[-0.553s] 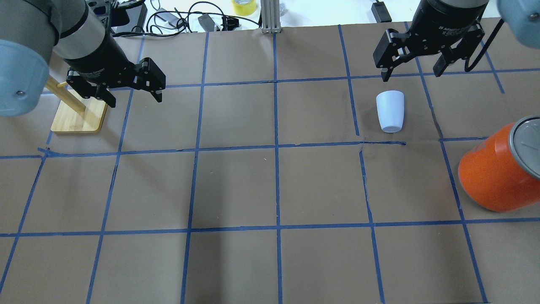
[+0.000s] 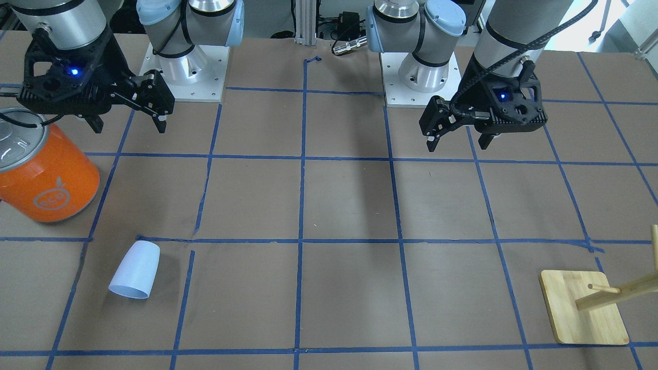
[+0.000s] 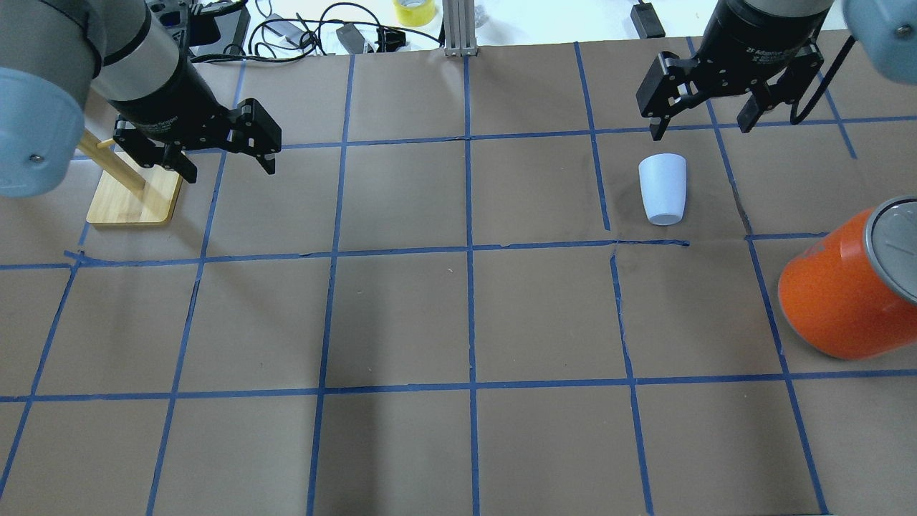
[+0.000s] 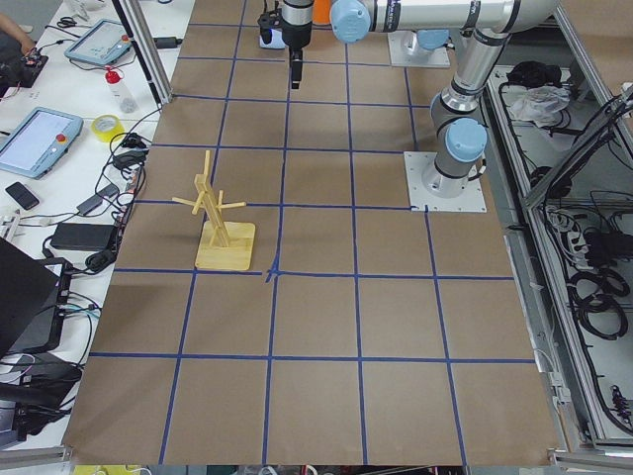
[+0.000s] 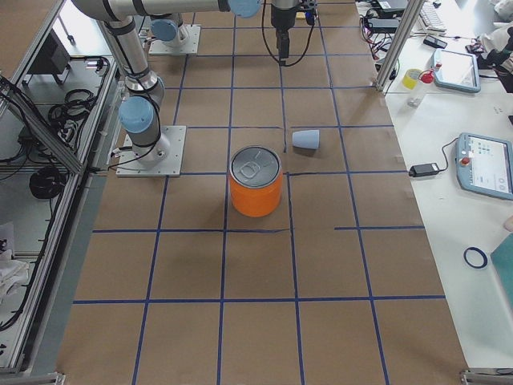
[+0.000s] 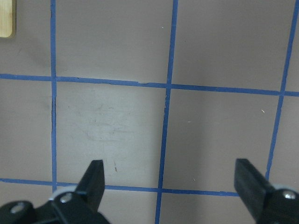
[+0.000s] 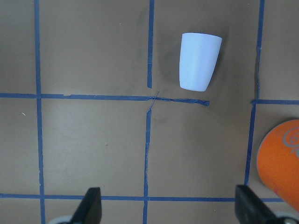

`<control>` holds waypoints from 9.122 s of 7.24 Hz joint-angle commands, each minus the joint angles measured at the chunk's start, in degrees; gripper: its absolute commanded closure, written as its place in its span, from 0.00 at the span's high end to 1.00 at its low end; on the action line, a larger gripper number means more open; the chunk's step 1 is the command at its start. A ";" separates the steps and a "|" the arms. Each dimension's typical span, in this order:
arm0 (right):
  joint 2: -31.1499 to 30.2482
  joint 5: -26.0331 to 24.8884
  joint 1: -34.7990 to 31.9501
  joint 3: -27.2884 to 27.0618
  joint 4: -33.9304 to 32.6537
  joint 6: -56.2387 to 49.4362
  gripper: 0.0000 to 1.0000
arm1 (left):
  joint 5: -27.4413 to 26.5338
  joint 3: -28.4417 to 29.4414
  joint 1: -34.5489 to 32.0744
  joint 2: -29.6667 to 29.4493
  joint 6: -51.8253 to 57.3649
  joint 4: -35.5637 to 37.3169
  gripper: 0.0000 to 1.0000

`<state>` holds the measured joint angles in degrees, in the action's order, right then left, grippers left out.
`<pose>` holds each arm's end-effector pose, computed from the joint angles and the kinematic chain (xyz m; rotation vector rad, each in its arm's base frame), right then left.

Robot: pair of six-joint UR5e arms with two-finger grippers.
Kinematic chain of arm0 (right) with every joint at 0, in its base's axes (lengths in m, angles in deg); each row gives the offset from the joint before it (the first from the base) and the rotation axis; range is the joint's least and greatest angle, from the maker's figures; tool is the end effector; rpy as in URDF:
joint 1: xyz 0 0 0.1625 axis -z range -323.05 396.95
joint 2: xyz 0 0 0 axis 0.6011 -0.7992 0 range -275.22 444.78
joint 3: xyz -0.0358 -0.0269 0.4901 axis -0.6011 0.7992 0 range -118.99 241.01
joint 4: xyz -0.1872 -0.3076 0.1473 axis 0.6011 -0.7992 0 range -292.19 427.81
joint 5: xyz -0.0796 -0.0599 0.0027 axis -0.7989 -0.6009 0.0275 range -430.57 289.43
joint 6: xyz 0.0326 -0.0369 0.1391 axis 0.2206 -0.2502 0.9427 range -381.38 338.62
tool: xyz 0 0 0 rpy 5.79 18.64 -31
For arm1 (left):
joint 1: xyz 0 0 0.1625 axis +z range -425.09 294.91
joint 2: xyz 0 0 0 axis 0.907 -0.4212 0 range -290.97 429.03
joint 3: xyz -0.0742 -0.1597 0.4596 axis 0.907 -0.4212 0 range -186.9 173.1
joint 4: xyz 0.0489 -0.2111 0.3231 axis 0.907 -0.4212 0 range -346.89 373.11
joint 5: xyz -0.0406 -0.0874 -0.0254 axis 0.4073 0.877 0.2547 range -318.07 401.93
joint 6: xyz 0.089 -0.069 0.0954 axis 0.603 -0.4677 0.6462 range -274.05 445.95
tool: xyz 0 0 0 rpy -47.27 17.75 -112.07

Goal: Flip cup
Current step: 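Move the right gripper above the upright white cup, then lower the right gripper and grasp the white cup by its rim, then lift the white cup and carry it toward the left arm, then tilt the held cup onto its side and lower it to the table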

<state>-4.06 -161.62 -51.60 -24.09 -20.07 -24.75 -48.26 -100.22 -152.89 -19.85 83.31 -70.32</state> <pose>0.1184 -0.4816 0.5337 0.0521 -3.1214 0.0429 -0.1147 -0.4710 0.5010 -0.1327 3.1334 -0.1196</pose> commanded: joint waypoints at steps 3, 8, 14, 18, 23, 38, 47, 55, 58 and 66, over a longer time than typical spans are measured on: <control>1.03 -0.09 0.57 -0.77 -1.76 0.12 1.00 | -0.16 -0.02 -0.09 0.29 0.00 -0.06 1.00; 12.69 -0.53 7.25 -0.67 -17.18 -0.32 1.00 | -0.42 -0.02 -0.17 0.47 0.00 -0.41 1.00; 27.48 0.26 7.51 -6.38 -38.02 -0.94 1.00 | -0.60 -0.28 -0.17 0.90 0.00 -0.76 1.00; 29.78 0.26 7.51 -7.01 -39.74 -0.76 1.00 | -0.60 -0.02 -0.09 1.08 0.00 -0.59 1.00; 30.57 0.34 7.51 -9.11 -39.74 -0.41 1.00 | -0.68 -0.19 0.00 0.91 0.09 -0.67 1.00; 24.15 4.21 -6.77 -9.03 -36.66 -10.72 0.00 | -0.86 -0.11 0.26 0.91 0.09 -0.24 1.00; 30.37 7.55 -24.12 -8.33 -48.05 -69.32 0.00 | -0.86 -0.02 0.97 0.99 0.09 -0.50 1.00; 33.03 6.94 -26.50 -7.71 -47.75 -67.83 0.41 | -0.86 -0.11 0.97 0.91 0.09 -0.24 1.00; 32.94 7.47 -26.42 -7.71 -47.74 -65.55 0.72 | -0.86 -0.11 0.88 0.30 0.00 -0.33 1.00; 31.89 7.46 -25.89 -7.71 -47.22 -62.74 0.98 | 0.37 -0.19 2.73 -1.29 -0.79 -0.06 1.00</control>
<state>28.26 -154.17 -77.53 -31.80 -67.51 -88.68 -48.26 -100.32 -150.06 -20.60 83.00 -70.63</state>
